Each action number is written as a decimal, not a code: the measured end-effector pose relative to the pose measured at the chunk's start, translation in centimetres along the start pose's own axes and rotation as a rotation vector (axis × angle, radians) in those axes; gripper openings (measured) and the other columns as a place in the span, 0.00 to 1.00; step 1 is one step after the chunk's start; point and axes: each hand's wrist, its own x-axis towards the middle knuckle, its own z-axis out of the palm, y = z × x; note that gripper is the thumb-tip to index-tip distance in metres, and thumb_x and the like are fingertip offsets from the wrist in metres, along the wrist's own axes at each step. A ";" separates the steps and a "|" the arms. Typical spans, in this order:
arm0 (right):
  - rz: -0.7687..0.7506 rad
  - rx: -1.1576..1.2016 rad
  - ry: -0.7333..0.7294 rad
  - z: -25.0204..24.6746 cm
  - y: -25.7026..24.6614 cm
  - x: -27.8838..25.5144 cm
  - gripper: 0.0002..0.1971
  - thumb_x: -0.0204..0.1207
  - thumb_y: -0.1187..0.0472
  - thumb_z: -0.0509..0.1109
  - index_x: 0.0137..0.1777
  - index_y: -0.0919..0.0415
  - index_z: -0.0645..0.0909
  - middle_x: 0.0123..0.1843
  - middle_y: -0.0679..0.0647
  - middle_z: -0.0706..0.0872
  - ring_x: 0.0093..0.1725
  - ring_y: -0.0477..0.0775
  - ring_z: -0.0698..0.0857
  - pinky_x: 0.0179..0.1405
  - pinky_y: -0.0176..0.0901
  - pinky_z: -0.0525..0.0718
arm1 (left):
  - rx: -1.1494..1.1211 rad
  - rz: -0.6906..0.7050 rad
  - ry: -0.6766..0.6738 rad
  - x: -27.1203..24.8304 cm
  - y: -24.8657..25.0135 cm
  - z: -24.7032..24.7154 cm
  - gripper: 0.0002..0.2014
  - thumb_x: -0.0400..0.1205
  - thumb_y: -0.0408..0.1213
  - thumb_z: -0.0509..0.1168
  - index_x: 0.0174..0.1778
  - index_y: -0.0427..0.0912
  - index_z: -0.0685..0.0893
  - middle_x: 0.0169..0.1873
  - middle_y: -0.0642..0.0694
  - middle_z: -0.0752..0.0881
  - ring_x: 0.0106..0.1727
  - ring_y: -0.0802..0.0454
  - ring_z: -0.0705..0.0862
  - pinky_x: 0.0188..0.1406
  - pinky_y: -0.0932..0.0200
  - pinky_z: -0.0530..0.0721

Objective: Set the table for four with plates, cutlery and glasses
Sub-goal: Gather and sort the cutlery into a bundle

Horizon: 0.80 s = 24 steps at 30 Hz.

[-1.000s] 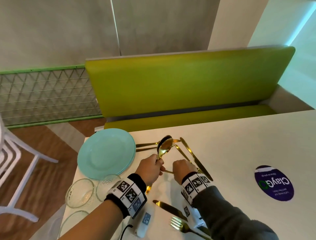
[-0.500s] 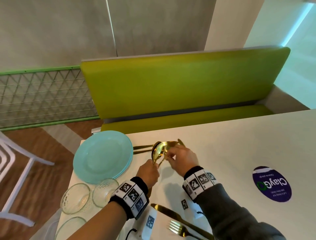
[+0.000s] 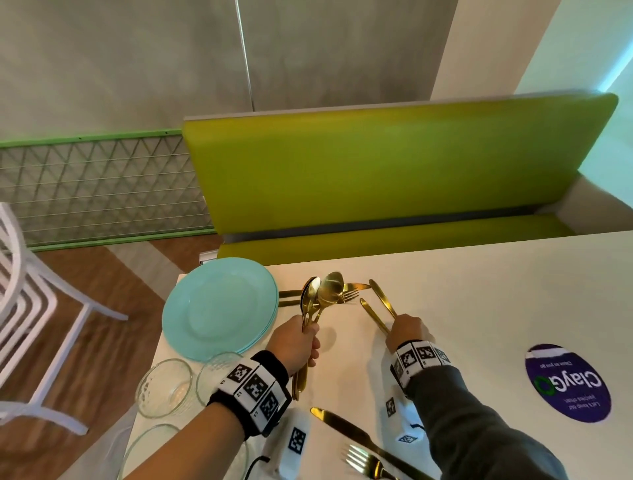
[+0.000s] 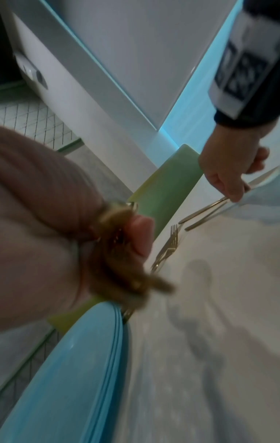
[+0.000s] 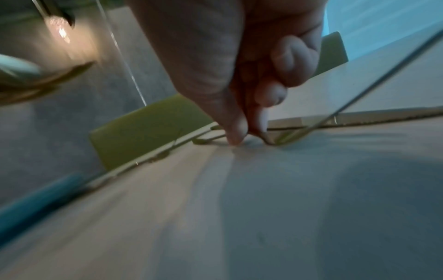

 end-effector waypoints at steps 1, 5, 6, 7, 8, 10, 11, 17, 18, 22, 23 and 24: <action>-0.014 -0.005 0.006 -0.3 0.2 -0.3 0.11 0.80 0.59 0.64 0.59 0.62 0.81 0.55 0.56 0.87 0.54 0.54 0.87 0.50 0.40 0.82 | 0.007 0.014 -0.004 -0.1 0.3 0.0 0.08 0.86 0.39 0.53 0.50 0.41 0.75 0.35 0.47 0.81 0.36 0.52 0.81 0.42 0.57 0.84; -0.230 -0.160 0.026 -1.9 0.0 -1.9 0.12 0.81 0.59 0.63 0.62 0.58 0.80 0.60 0.54 0.84 0.57 0.54 0.85 0.54 0.43 0.83 | 0.119 0.141 0.039 -0.1 1.9 0.3 0.09 0.87 0.40 0.52 0.49 0.41 0.75 0.43 0.46 0.85 0.46 0.47 0.83 0.53 0.50 0.81; -0.330 -0.200 0.053 -2.1 -0.3 -2.4 0.12 0.81 0.59 0.63 0.62 0.57 0.80 0.61 0.53 0.83 0.57 0.55 0.85 0.55 0.44 0.83 | 0.187 0.176 0.062 -0.1 2.4 0.3 0.11 0.87 0.41 0.51 0.51 0.40 0.76 0.47 0.44 0.85 0.48 0.47 0.81 0.51 0.52 0.79; -0.437 -0.229 0.087 -2.4 -0.6 -3.0 0.12 0.81 0.60 0.62 0.63 0.57 0.80 0.61 0.53 0.82 0.57 0.55 0.85 0.55 0.45 0.83 | 0.253 0.206 0.086 -0.2 2.8 0.4 0.13 0.87 0.41 0.51 0.55 0.38 0.77 0.48 0.43 0.83 0.48 0.48 0.79 0.48 0.55 0.74; -0.535 -0.262 0.109 -2.5 -0.9 -3.4 0.12 0.82 0.60 0.62 0.63 0.57 0.79 0.61 0.52 0.82 0.57 0.55 0.85 0.53 0.45 0.82 | 0.302 0.217 0.096 -0.3 3.3 0.5 0.14 0.87 0.42 0.51 0.58 0.37 0.76 0.48 0.43 0.82 0.47 0.49 0.78 0.46 0.57 0.71; -0.678 -0.309 0.149 -2.7 -1.6 -4.0 0.12 0.82 0.61 0.61 0.63 0.58 0.79 0.60 0.52 0.81 0.55 0.55 0.85 0.48 0.43 0.80 | 0.334 0.211 0.063 -0.2 3.8 0.8 0.15 0.87 0.41 0.51 0.61 0.36 0.76 0.52 0.42 0.83 0.53 0.47 0.79 0.47 0.58 0.70; -0.742 -0.320 0.187 -2.8 -2.1 -4.3 0.12 0.81 0.61 0.63 0.62 0.58 0.80 0.59 0.53 0.82 0.53 0.55 0.85 0.44 0.43 0.80 | 0.338 0.200 0.031 -0.1 3.8 1.0 0.15 0.87 0.41 0.51 0.61 0.36 0.76 0.56 0.42 0.84 0.57 0.46 0.81 0.49 0.57 0.72; -0.914 -0.199 0.420 -1.7 -3.7 -3.8 0.18 0.35 0.57 0.90 0.24 0.49 0.85 0.24 0.42 0.81 0.17 0.40 0.79 0.11 0.28 0.73 | 0.141 0.111 -0.098 0.4 2.6 1.3 0.11 0.87 0.39 0.49 0.54 0.38 0.73 0.49 0.39 0.87 0.38 0.50 0.84 0.33 0.61 0.80; -0.948 -0.152 0.464 -1.5 -3.8 -3.6 0.17 0.39 0.57 0.90 0.26 0.49 0.86 0.25 0.42 0.82 0.19 0.40 0.80 0.13 0.28 0.74 | 0.120 0.095 -0.081 0.4 2.5 1.1 0.09 0.87 0.39 0.48 0.52 0.39 0.72 0.45 0.41 0.85 0.34 0.52 0.81 0.30 0.64 0.76; -0.968 0.103 0.522 -0.8 -4.7 -2.6 0.14 0.48 0.59 0.88 0.32 0.54 0.88 0.30 0.47 0.87 0.23 0.45 0.84 0.16 0.29 0.78 | 0.206 0.105 0.043 1.1 1.9 0.1 0.09 0.87 0.40 0.49 0.48 0.41 0.71 0.38 0.47 0.81 0.40 0.47 0.80 0.43 0.55 0.79; -0.947 0.143 0.510 -0.7 -4.9 -2.3 0.14 0.50 0.59 0.88 0.34 0.55 0.88 0.31 0.47 0.87 0.23 0.47 0.85 0.16 0.31 0.79 | 0.219 0.101 0.073 1.4 1.7 -0.3 0.10 0.87 0.40 0.49 0.47 0.40 0.71 0.38 0.47 0.81 0.43 0.44 0.82 0.49 0.51 0.80; -0.906 0.172 0.514 -0.4 -5.1 -2.0 0.13 0.54 0.59 0.86 0.38 0.56 0.87 0.33 0.48 0.88 0.25 0.48 0.86 0.18 0.33 0.79 | 0.205 0.092 0.095 1.6 1.6 -0.7 0.09 0.87 0.40 0.50 0.46 0.40 0.71 0.38 0.47 0.81 0.45 0.42 0.83 0.51 0.50 0.80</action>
